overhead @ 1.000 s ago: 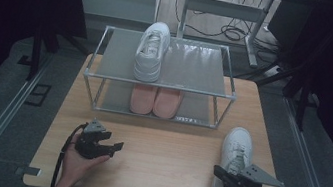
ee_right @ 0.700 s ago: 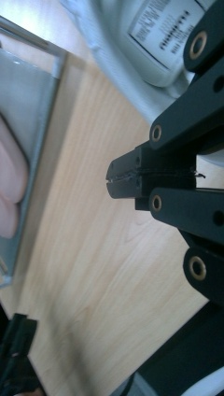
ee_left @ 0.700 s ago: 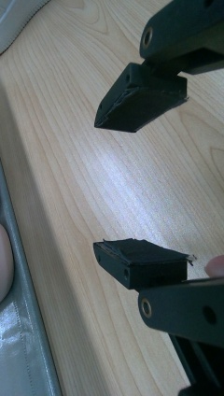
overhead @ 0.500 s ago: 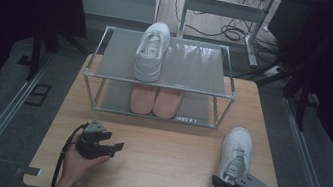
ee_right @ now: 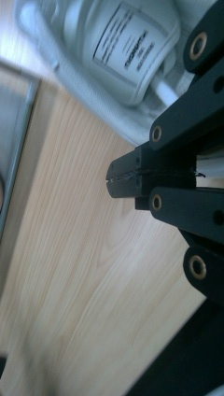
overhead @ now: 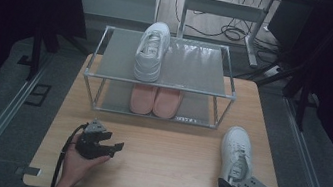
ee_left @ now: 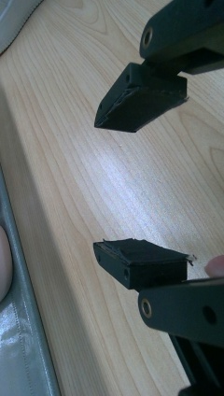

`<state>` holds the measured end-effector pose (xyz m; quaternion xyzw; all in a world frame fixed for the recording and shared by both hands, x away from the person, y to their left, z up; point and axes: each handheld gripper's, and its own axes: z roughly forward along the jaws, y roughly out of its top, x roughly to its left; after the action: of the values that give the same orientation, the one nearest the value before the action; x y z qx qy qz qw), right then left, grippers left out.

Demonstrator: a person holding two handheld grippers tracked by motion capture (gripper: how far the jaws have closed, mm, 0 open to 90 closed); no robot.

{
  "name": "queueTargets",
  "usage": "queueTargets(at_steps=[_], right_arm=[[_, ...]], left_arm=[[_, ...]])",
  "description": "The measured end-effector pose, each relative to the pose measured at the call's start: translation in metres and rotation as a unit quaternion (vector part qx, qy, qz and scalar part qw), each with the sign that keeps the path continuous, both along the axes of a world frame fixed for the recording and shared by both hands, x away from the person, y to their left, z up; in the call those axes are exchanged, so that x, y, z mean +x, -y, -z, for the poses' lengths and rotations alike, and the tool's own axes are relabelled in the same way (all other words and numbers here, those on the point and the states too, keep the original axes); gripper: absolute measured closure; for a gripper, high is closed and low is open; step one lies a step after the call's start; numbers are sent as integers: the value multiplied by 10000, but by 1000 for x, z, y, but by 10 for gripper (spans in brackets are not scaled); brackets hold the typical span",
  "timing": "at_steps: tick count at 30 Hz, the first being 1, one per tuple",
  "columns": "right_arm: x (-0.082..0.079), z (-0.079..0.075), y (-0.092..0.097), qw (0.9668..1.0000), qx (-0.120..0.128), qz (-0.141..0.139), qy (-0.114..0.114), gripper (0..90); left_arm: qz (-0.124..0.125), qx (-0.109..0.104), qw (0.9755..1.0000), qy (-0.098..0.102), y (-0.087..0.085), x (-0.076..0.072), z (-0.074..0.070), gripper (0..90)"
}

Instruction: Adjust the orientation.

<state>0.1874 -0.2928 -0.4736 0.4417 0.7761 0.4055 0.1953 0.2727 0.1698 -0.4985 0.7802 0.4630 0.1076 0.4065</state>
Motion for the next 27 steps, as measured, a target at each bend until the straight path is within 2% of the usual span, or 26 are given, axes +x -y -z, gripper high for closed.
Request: queueTargets(at_steps=[9, 20, 27], right_arm=[[-6, 1, 27, 9995, 153, 278, -38, 900], [-4, 2, 46, 9986, 197, 487, -23, 900], [-4, 3, 55, 9982, 303, 519, -53, 900]], left_arm=[[0, 23, 10000, -12, 1, 0, 1, 351], [-12, 27, 10000, -15, 0, 1, 1, 351], [-19, 30, 10000, -20, 0, 1, 1, 351]])
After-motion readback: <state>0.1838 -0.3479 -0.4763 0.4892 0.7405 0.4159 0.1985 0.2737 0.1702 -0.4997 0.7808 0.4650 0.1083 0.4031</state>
